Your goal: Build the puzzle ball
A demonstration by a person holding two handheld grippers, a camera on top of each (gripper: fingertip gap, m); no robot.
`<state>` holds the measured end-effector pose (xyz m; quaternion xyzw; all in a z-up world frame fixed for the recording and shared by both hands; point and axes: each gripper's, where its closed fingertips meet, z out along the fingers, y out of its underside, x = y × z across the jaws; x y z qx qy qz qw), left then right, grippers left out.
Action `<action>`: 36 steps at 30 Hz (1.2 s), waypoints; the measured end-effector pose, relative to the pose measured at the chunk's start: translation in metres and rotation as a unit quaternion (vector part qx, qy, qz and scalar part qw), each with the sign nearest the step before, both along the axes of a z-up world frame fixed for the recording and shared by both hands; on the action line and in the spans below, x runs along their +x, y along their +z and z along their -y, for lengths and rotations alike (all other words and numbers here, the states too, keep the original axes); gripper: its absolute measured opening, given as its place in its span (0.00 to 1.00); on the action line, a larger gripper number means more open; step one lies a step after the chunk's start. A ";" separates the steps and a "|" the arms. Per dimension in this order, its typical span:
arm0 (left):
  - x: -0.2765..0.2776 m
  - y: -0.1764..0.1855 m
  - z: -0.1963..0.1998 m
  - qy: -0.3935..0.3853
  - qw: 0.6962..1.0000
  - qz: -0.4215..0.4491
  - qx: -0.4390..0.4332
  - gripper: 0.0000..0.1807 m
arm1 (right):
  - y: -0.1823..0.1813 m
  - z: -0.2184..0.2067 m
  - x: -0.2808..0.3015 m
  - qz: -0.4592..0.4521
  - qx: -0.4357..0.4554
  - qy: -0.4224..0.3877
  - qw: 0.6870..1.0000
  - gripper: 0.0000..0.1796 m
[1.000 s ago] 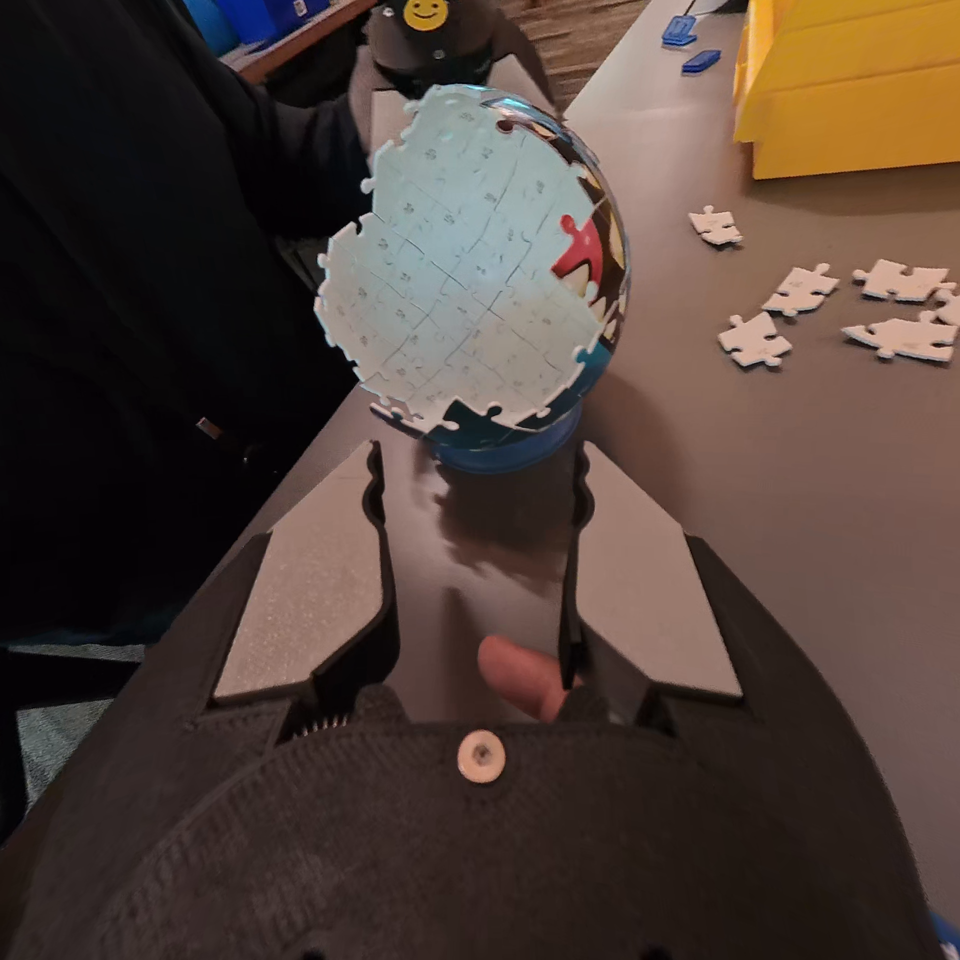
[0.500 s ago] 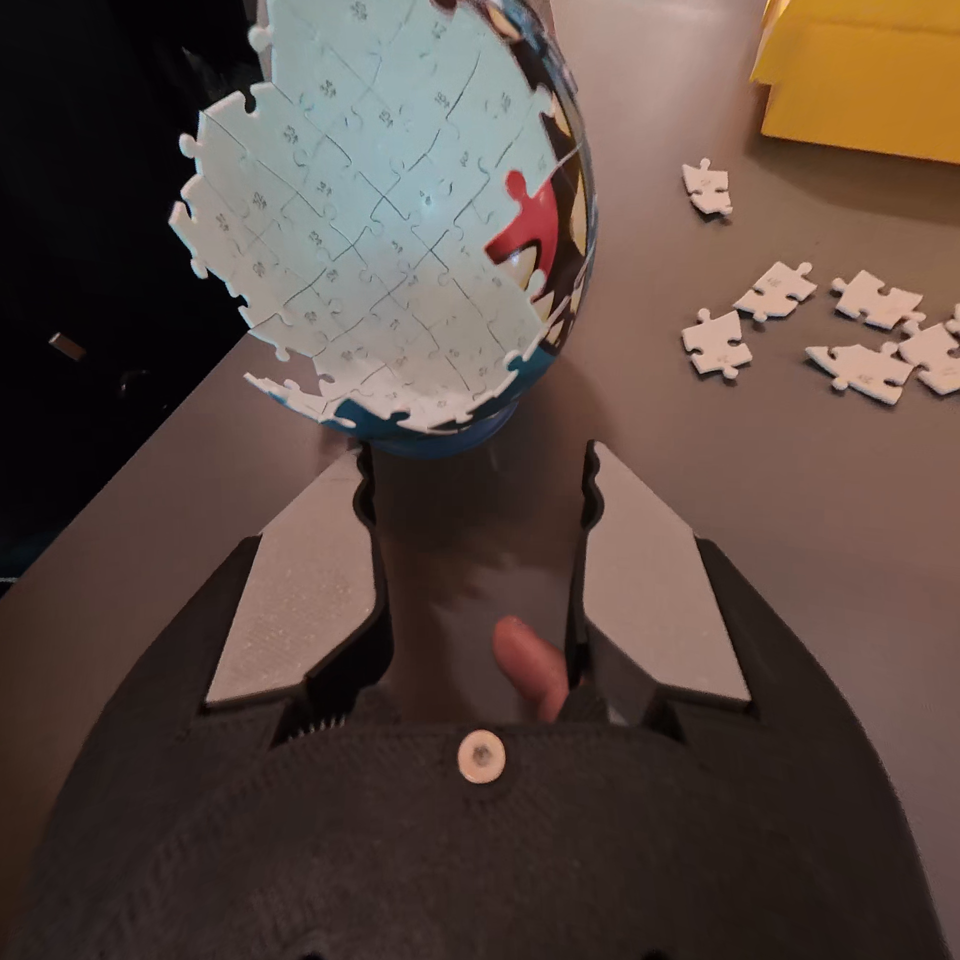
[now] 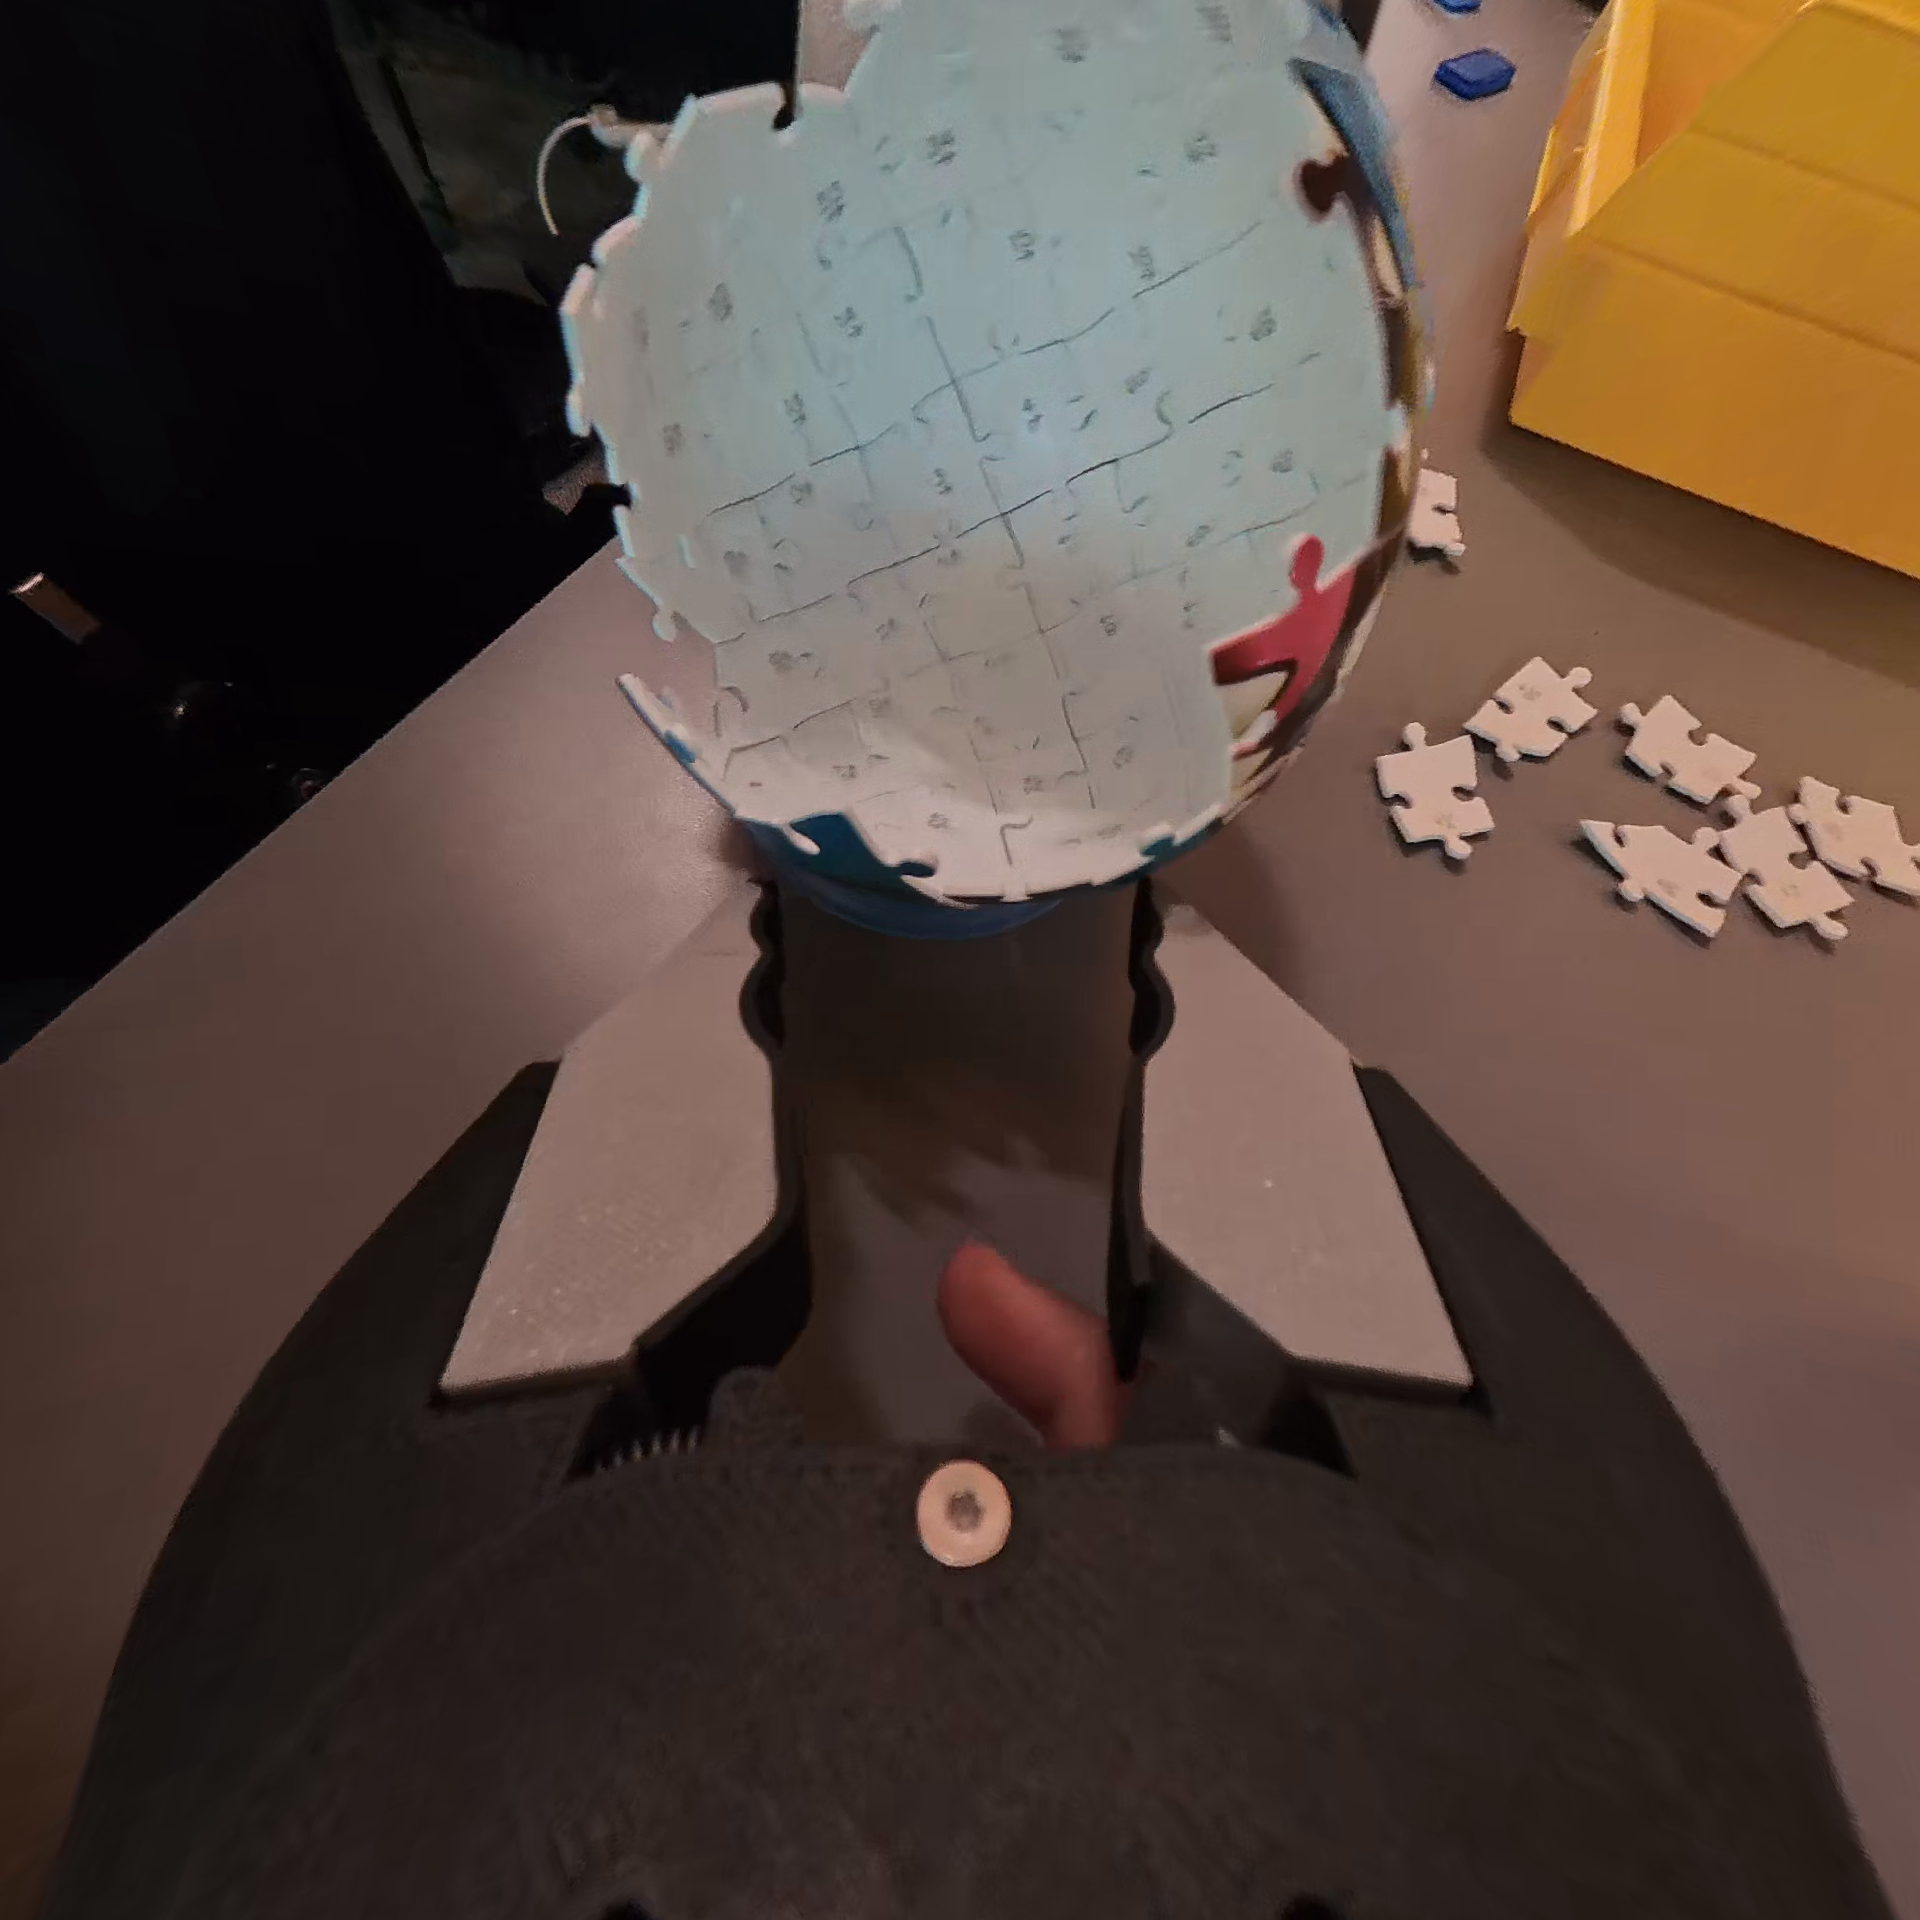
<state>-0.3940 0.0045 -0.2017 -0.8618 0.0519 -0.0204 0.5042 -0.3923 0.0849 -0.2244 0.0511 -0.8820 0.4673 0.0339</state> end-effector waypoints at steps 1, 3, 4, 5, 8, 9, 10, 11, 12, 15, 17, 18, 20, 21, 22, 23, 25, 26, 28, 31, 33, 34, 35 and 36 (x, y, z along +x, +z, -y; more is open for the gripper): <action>-0.002 0.001 0.000 -0.006 1.000 -0.001 0.001 0.47 | -0.001 0.000 0.002 0.005 0.002 -0.001 1.000 0.37; -0.005 0.002 0.000 -0.013 1.000 0.009 0.000 0.49 | -0.002 0.001 0.004 0.008 -0.001 -0.008 1.000 0.41; -0.006 0.002 0.000 -0.017 1.000 0.011 -0.001 0.50 | -0.002 0.002 0.005 0.007 -0.003 -0.009 1.000 0.42; -0.007 0.001 0.001 -0.020 1.000 0.009 -0.002 0.51 | -0.002 0.002 0.007 0.005 -0.004 -0.009 1.000 0.42; -0.011 -0.001 0.004 -0.027 1.000 0.007 -0.001 0.50 | 0.000 0.002 0.012 0.003 -0.008 -0.011 1.000 0.43; -0.014 -0.001 0.006 -0.022 1.000 0.007 -0.002 0.50 | 0.000 0.000 0.013 0.005 -0.009 -0.013 1.000 0.42; -0.017 -0.001 0.007 -0.015 1.000 0.008 -0.003 0.49 | 0.001 -0.002 0.012 0.007 -0.010 -0.018 1.000 0.43; -0.018 0.000 0.009 -0.010 1.000 0.009 -0.002 0.48 | 0.001 -0.004 0.009 0.009 -0.011 -0.029 0.999 0.42; -0.018 0.003 0.011 -0.006 1.000 0.011 0.002 0.48 | 0.002 -0.007 0.005 0.014 -0.014 -0.042 0.999 0.42; -0.008 0.013 0.014 0.007 1.000 0.021 0.020 0.49 | 0.015 -0.014 0.001 0.058 -0.056 -0.066 0.995 0.42; 0.000 0.016 0.016 0.013 1.000 0.010 0.019 0.51 | 0.024 -0.016 0.000 0.098 -0.082 -0.071 0.989 0.42; 0.001 0.014 0.016 0.023 1.000 -0.002 0.013 0.52 | 0.026 -0.017 -0.002 0.116 -0.086 -0.081 0.986 0.42; 0.005 0.010 0.016 0.033 0.999 -0.013 -0.003 0.54 | 0.030 -0.018 -0.012 0.138 -0.085 -0.110 0.981 0.41; 0.006 0.009 0.015 0.039 0.999 -0.016 -0.009 0.54 | 0.033 -0.018 -0.017 0.145 -0.086 -0.124 0.978 0.41; 0.005 0.008 0.014 0.046 0.999 -0.018 -0.015 0.54 | 0.036 -0.018 -0.022 0.148 -0.086 -0.137 0.976 0.40; 0.004 0.007 0.013 0.054 0.998 -0.020 -0.022 0.54 | 0.038 -0.018 -0.025 0.152 -0.082 -0.150 0.973 0.40; 0.002 0.006 0.011 0.060 0.998 -0.017 -0.026 0.54 | 0.046 -0.011 -0.026 0.166 -0.071 -0.164 0.970 0.42; 0.002 0.005 0.010 0.062 0.998 -0.014 -0.026 0.54 | 0.050 -0.005 -0.024 0.170 -0.067 -0.169 0.968 0.42; -0.001 0.004 0.009 0.070 0.997 -0.010 -0.026 0.54 | 0.056 0.006 -0.025 0.158 -0.047 -0.189 0.968 0.38; -0.003 0.005 0.007 0.083 0.996 -0.002 -0.022 0.53 | 0.062 0.016 -0.036 0.091 0.000 -0.245 0.965 0.35; -0.003 0.005 0.007 0.088 0.996 -0.003 -0.019 0.53 | 0.069 0.025 -0.037 0.049 0.026 -0.258 0.965 0.35; -0.004 0.005 0.007 0.092 0.996 -0.004 -0.018 0.52 | 0.070 0.028 -0.036 0.028 0.042 -0.260 0.964 0.35; -0.004 0.004 0.007 0.096 0.995 -0.004 -0.020 0.53 | 0.070 0.030 -0.035 0.005 0.064 -0.262 0.963 0.35; -0.003 0.002 0.007 0.099 0.995 -0.003 -0.023 0.53 | 0.069 0.032 -0.034 -0.016 0.085 -0.260 0.962 0.34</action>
